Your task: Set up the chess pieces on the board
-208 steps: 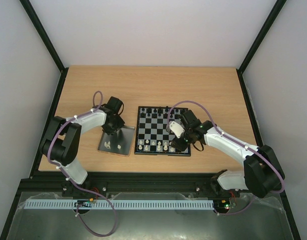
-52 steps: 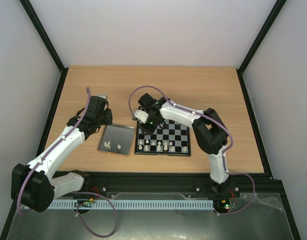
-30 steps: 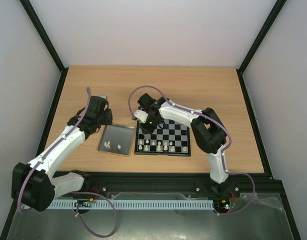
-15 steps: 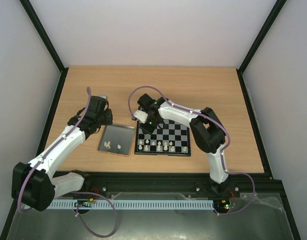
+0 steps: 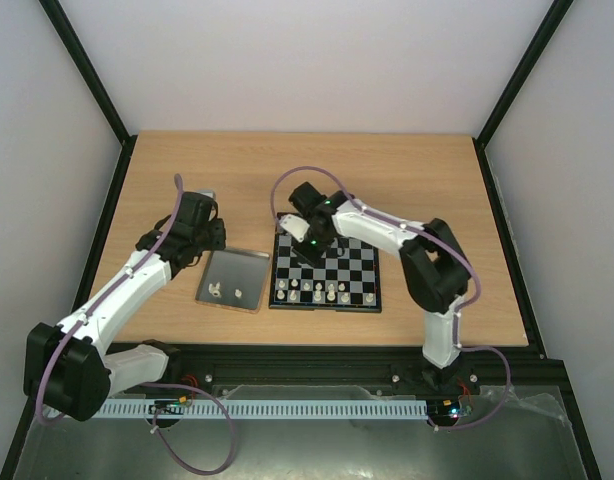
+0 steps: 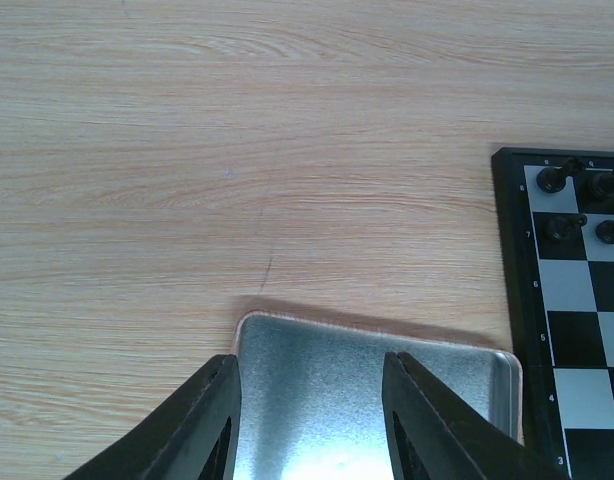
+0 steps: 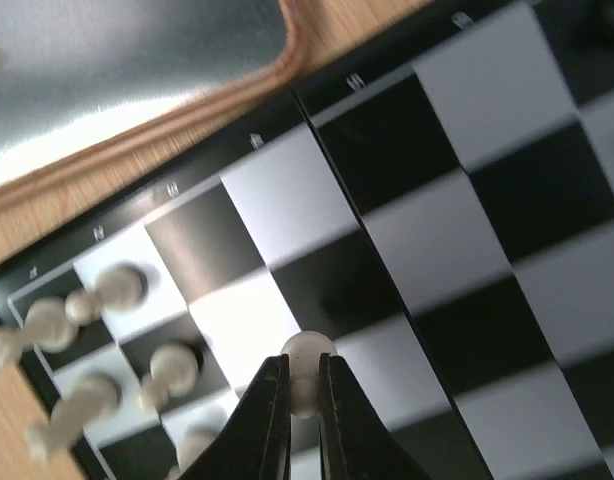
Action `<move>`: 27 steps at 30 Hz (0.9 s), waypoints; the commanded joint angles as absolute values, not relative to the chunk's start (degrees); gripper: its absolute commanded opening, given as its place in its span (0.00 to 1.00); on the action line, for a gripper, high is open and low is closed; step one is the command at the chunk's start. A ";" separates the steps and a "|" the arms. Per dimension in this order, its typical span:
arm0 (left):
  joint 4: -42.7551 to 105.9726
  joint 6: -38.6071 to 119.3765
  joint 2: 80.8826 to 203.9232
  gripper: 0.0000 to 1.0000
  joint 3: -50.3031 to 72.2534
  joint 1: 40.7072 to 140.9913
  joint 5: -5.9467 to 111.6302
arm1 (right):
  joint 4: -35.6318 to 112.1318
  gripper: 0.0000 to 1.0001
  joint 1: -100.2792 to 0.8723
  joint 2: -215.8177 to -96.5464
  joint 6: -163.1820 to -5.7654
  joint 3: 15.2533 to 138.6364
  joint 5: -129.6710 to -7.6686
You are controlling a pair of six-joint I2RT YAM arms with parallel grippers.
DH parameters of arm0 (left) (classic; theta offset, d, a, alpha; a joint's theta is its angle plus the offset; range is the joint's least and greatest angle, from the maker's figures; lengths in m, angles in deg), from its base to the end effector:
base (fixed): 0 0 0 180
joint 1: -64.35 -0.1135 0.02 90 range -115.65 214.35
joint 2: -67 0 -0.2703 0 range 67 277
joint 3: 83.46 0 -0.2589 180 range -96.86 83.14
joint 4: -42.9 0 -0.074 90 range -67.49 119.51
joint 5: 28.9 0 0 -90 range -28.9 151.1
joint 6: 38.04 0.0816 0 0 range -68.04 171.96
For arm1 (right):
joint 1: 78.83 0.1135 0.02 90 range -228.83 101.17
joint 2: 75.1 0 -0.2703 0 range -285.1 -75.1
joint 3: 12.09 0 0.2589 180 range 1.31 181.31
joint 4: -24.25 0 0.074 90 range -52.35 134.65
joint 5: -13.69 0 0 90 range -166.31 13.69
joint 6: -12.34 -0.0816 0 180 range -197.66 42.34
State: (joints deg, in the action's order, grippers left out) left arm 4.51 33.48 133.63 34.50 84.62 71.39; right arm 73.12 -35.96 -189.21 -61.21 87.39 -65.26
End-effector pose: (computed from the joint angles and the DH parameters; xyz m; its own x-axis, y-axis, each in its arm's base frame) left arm 0.2712 -0.0846 0.2357 -0.6757 -0.0829 -0.7325 0.0043 0.9932 -0.1164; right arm 0.3189 0.3174 0.1569 -0.4222 -0.7712 -0.4765 -0.8862 0.4617 0.0382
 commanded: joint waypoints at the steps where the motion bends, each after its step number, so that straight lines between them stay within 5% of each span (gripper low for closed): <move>1: 4.69 33.11 134.39 0.40 35.31 84.31 70.39 | 77.71 0.03 -39.53 -180.20 -61.49 82.16 -66.91; 15: 4.81 33.20 135.37 0.40 35.33 84.30 69.19 | 80.07 0.03 -47.30 -163.24 -58.51 63.42 -69.35; 27: 4.72 33.16 135.74 0.40 35.33 84.31 69.27 | 77.79 0.04 -47.27 -164.52 -56.30 56.83 -70.03</move>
State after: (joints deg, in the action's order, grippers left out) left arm 4.53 33.48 135.38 34.74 84.62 69.24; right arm 76.53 -47.21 -163.44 -57.45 58.24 -69.57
